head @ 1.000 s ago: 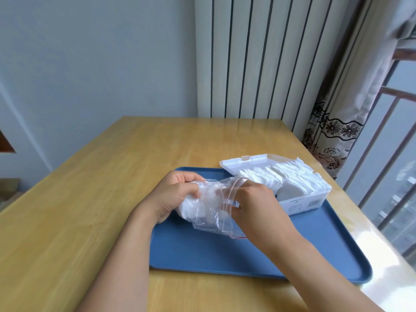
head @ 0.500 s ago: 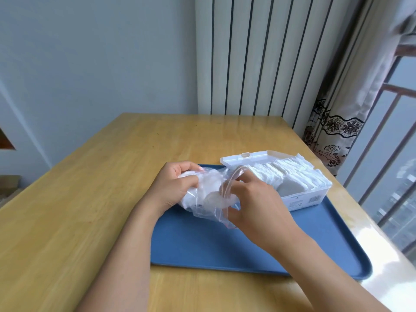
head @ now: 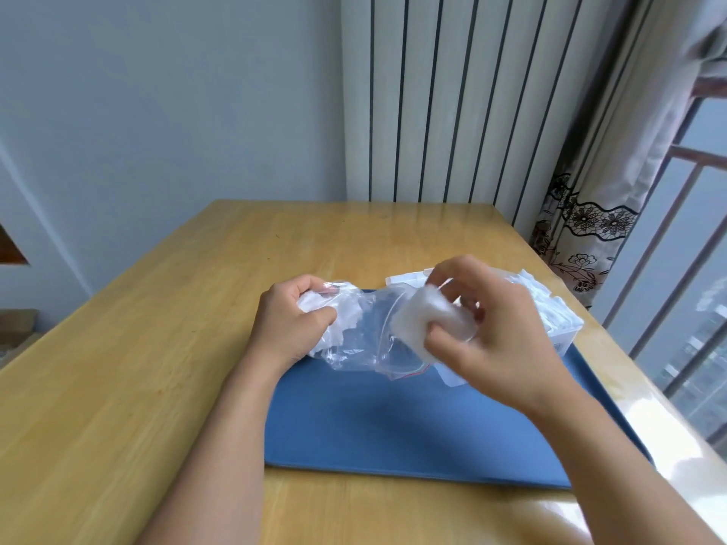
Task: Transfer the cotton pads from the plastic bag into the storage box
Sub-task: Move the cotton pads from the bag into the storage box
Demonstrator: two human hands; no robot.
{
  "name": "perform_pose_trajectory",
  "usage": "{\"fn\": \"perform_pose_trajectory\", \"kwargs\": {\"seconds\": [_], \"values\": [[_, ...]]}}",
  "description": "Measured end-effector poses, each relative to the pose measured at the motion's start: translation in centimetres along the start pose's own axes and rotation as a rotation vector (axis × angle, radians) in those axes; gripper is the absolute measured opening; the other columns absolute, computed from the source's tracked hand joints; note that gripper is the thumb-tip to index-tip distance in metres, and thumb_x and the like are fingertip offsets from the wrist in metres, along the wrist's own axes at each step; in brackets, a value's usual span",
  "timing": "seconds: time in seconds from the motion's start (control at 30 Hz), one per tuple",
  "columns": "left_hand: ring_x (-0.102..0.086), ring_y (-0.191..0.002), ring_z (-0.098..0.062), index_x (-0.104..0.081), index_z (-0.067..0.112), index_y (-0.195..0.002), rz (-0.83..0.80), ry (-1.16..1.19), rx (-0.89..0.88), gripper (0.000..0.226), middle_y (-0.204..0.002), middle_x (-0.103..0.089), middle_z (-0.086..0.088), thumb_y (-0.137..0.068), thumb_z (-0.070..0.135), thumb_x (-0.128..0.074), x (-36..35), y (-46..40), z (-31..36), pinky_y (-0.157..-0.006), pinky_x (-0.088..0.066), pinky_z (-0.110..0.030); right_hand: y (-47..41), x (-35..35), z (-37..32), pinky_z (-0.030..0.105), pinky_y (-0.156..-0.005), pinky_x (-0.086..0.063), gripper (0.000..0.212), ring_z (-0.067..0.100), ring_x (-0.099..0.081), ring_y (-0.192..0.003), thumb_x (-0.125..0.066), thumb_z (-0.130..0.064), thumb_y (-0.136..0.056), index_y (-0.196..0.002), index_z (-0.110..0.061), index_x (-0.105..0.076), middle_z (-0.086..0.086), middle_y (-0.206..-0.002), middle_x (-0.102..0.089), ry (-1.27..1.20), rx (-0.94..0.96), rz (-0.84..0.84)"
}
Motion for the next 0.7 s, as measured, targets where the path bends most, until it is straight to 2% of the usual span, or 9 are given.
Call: {"fn": "perform_pose_trajectory", "kwargs": {"seconds": [0.07, 0.13, 0.2, 0.27, 0.37, 0.43, 0.57, 0.63, 0.7], "values": [[-0.06, -0.09, -0.011, -0.07, 0.024, -0.1, -0.036, -0.051, -0.021, 0.033, -0.099, -0.067, 0.009, -0.067, 0.02, -0.065, -0.3, 0.1, 0.1, -0.07, -0.043, -0.016, -0.4, 1.1, 0.5, 0.032, -0.06, -0.046, 0.032, 0.02, -0.059, -0.067, -0.06, -0.011, -0.067, -0.094, -0.025, -0.066, -0.006, -0.077, -0.068, -0.266, -0.041, 0.085], [-0.057, -0.106, -0.018, -0.066, 0.021, -0.112, 0.032, -0.125, -0.128, 0.052, -0.111, -0.061, 0.004, -0.062, 0.031, -0.06, 0.1, 0.3, 1.3, -0.086, -0.042, -0.024, -0.6, 1.4, 0.9, 0.04, -0.066, -0.048, 0.029, 0.034, -0.062, -0.076, -0.06, -0.006, -0.072, -0.094, -0.022, -0.069, 0.008, -0.084, -0.072, -0.467, -0.079, 0.119], [-0.056, -0.115, -0.016, -0.064, 0.018, -0.118, 0.146, -0.027, -0.296, 0.055, -0.116, -0.06, 0.002, -0.069, 0.041, -0.058, 0.6, 1.4, 3.6, -0.097, -0.042, -0.027, -0.5, 0.9, 1.3, 0.039, -0.075, -0.049, 0.026, 0.028, -0.063, -0.079, -0.064, -0.007, -0.076, -0.097, -0.021, -0.07, 0.005, -0.088, -0.074, -0.579, -0.122, 0.123], [-0.057, -0.122, -0.014, -0.061, 0.015, -0.125, 0.126, 0.239, -0.398, 0.055, -0.123, -0.062, -0.002, -0.078, 0.043, -0.056, -0.1, 3.1, 6.1, -0.103, -0.043, -0.027, -0.4, 0.1, 1.5, 0.031, -0.08, -0.052, 0.028, 0.018, -0.067, -0.087, -0.067, -0.008, -0.08, -0.106, -0.018, -0.07, 0.001, -0.096, -0.076, -0.672, -0.161, 0.116], [-0.058, -0.126, -0.018, -0.05, 0.015, -0.137, -0.105, 0.506, -0.42, 0.061, -0.131, -0.059, -0.008, -0.082, 0.041, -0.059, -3.2, 5.4, 8.4, -0.104, -0.047, -0.03, -0.1, -1.3, 1.1, 0.022, -0.081, -0.054, 0.035, 0.014, -0.07, -0.095, -0.066, 0.005, -0.092, -0.125, -0.009, -0.062, 0.003, -0.105, -0.076, -0.791, -0.186, 0.075], [-0.062, -0.121, -0.017, -0.044, 0.021, -0.142, -0.207, 0.549, -0.374, 0.065, -0.131, -0.061, -0.005, -0.083, 0.041, -0.062, -5.2, 6.4, 8.8, -0.1, -0.049, -0.03, 0.3, -2.4, 0.3, 0.026, -0.087, -0.055, 0.035, 0.019, -0.07, -0.103, -0.057, 0.006, -0.099, -0.131, -0.008, -0.058, 0.007, -0.113, -0.075, -0.828, -0.192, 0.009], [-0.064, -0.12, -0.019, -0.04, 0.026, -0.144, -0.21, 0.555, -0.334, 0.071, -0.127, -0.066, 0.002, -0.083, 0.053, -0.063, -6.5, 6.7, 8.5, -0.105, -0.049, -0.04, 0.9, -3.7, -0.3, 0.041, -0.106, -0.047, 0.046, 0.022, -0.064, -0.121, -0.051, -0.005, -0.094, -0.138, -0.021, -0.052, 0.004, -0.123, -0.071, -0.891, -0.213, -0.083], [-0.064, -0.119, -0.02, -0.042, 0.024, -0.143, -0.189, 0.541, -0.341, 0.077, -0.127, -0.066, 0.0, -0.083, 0.068, -0.061, -6.4, 6.6, 8.5, -0.104, -0.05, -0.041, 0.9, -3.8, 0.1, 0.042, -0.113, -0.042, 0.06, 0.021, -0.06, -0.129, -0.048, -0.006, -0.085, -0.141, -0.028, -0.048, 0.001, -0.128, -0.069, -0.896, -0.223, -0.109], [-0.065, -0.119, -0.02, -0.047, 0.024, -0.14, -0.173, 0.502, -0.356, 0.071, -0.127, -0.067, 0.0, -0.086, 0.069, -0.057, -6.3, 6.4, 8.5, -0.103, -0.05, -0.042, 0.8, -3.9, 0.4, 0.044, -0.117, -0.038, 0.061, 0.019, -0.057, -0.131, -0.048, -0.008, -0.087, -0.14, -0.036, -0.049, -0.002, -0.131, -0.067, -0.877, -0.211, -0.121]]}}
Point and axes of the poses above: each hand's wrist, its own y-axis away from the middle knuckle, its own x-axis out of the back of the hand, z = x × y, the point moved 6 cm from there along -y, towards the middle knuckle
